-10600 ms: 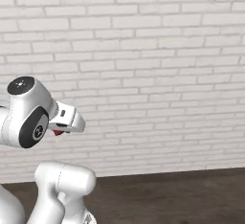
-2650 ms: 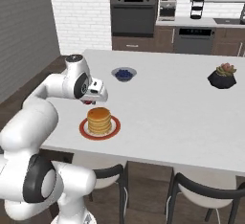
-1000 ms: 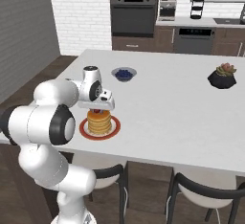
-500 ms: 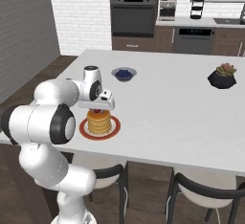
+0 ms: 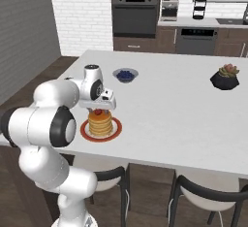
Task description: Take the strawberry from the fridge and place it on top of the pancake, located on the dining counter.
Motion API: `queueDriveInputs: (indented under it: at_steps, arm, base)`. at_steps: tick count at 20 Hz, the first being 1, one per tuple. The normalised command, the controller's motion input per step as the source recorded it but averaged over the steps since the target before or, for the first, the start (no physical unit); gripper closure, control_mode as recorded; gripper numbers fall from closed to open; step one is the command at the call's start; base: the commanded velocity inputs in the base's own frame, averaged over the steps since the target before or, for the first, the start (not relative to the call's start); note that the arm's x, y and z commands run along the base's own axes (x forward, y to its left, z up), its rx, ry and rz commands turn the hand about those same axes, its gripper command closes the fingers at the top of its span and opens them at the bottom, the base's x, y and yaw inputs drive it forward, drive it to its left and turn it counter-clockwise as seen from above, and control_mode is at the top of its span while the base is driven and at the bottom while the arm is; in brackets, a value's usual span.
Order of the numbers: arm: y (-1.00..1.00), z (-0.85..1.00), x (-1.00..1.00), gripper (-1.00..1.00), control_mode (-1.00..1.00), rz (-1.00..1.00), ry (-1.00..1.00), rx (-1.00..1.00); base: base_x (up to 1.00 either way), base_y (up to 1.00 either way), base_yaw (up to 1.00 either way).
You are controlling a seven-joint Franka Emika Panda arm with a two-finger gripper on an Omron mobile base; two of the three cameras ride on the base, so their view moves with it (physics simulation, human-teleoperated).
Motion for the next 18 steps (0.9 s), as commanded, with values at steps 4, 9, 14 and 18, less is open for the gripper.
queueDriveInputs:
  at_steps: [4, 9, 14, 18]
  arm:
    - [0.00, 0.45, -0.26, -1.00, -1.00, 0.00, -0.05, 0.00]
    - [0.05, 0.54, -0.53, -1.00, -1.00, 0.00, -0.09, -0.01]
    - [0.48, 0.14, -0.96, -1.00, -1.00, 0.00, -0.02, -0.02]
    - [0.67, 0.00, -0.95, -1.00, -1.00, 0.05, 0.00, -0.02]
  base:
    - [0.00, 0.00, 0.00]
    - [0.00, 0.00, 0.00]
    - [0.00, 0.00, 0.00]
    - [0.00, 0.00, 0.00]
